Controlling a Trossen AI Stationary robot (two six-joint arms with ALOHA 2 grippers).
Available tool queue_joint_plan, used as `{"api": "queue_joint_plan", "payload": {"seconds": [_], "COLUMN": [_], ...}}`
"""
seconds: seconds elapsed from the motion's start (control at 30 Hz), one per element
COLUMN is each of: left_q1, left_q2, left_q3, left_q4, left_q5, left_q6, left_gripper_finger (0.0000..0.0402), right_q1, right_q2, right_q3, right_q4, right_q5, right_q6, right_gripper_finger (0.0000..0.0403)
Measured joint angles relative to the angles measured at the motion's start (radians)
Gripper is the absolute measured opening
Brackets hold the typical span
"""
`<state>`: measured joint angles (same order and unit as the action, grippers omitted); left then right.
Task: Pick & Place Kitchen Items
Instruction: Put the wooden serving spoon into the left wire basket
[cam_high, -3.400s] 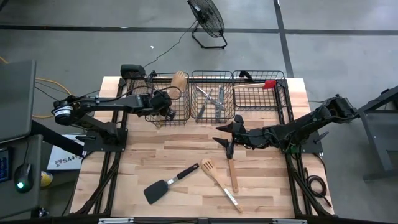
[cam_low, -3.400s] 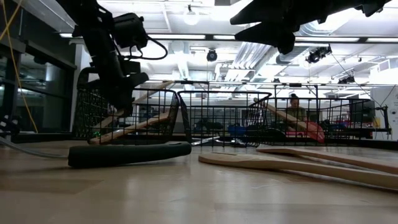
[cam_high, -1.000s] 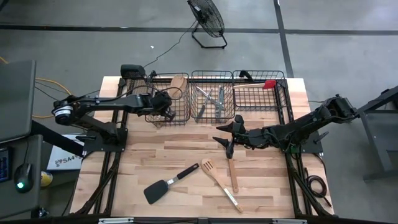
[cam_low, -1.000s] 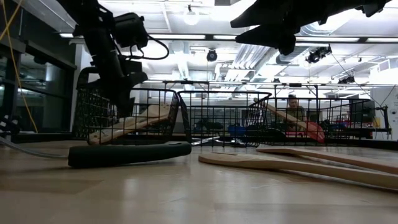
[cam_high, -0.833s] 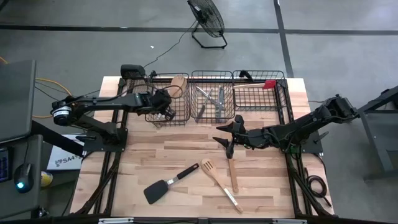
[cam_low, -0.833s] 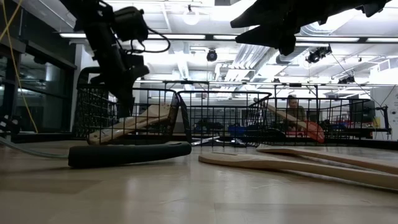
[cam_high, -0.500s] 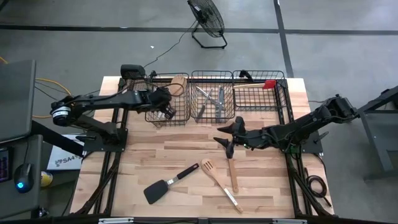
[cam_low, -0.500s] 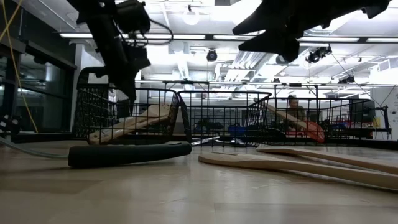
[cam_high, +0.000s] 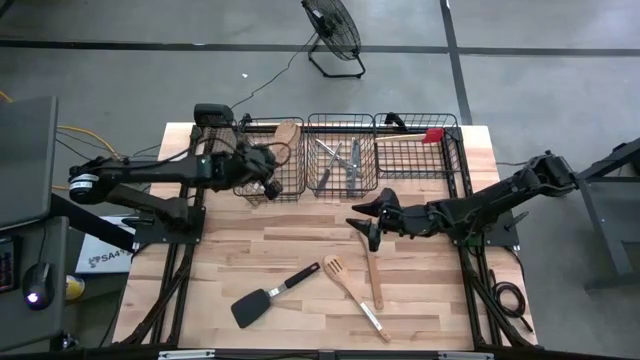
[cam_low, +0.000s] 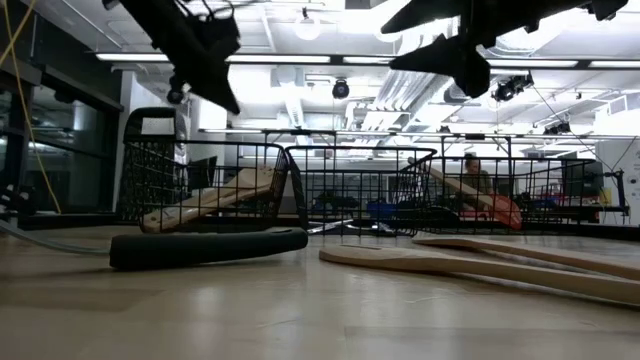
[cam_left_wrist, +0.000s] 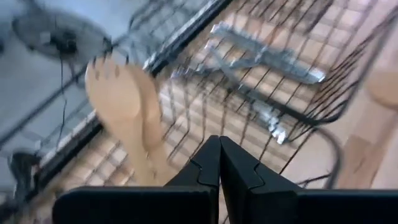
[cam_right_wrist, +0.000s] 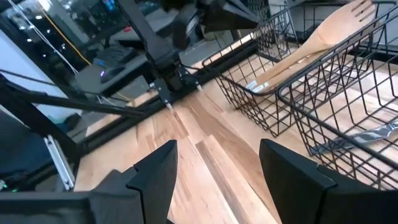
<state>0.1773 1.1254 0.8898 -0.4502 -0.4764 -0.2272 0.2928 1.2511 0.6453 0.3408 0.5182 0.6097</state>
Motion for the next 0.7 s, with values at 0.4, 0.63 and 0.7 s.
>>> {"api": "queue_joint_plan", "payload": {"seconds": [0.4,0.63,0.7], "left_q1": [-0.128,-0.176,-0.181], "left_q2": [-0.071,-0.143,-0.16], "left_q3": [-0.206,-0.312,-0.353], "left_q4": [0.41,0.685,0.769], "left_q5": [-0.011,0.057,0.086], "left_q6": [0.119,0.298,0.344], "left_gripper_finger": [0.0001,0.0001,0.0001], "right_q1": [0.01,0.015,0.019], "right_q2": [-0.028,-0.028,-0.028], "right_q3": [0.198,0.266,0.272], "right_q4": [-0.454,-0.578,-0.581], "right_q5": [-0.002,-0.027,-0.05], "right_q6": [0.061,0.119,0.143], "right_gripper_finger": [0.0178,0.0159,0.0154]}}
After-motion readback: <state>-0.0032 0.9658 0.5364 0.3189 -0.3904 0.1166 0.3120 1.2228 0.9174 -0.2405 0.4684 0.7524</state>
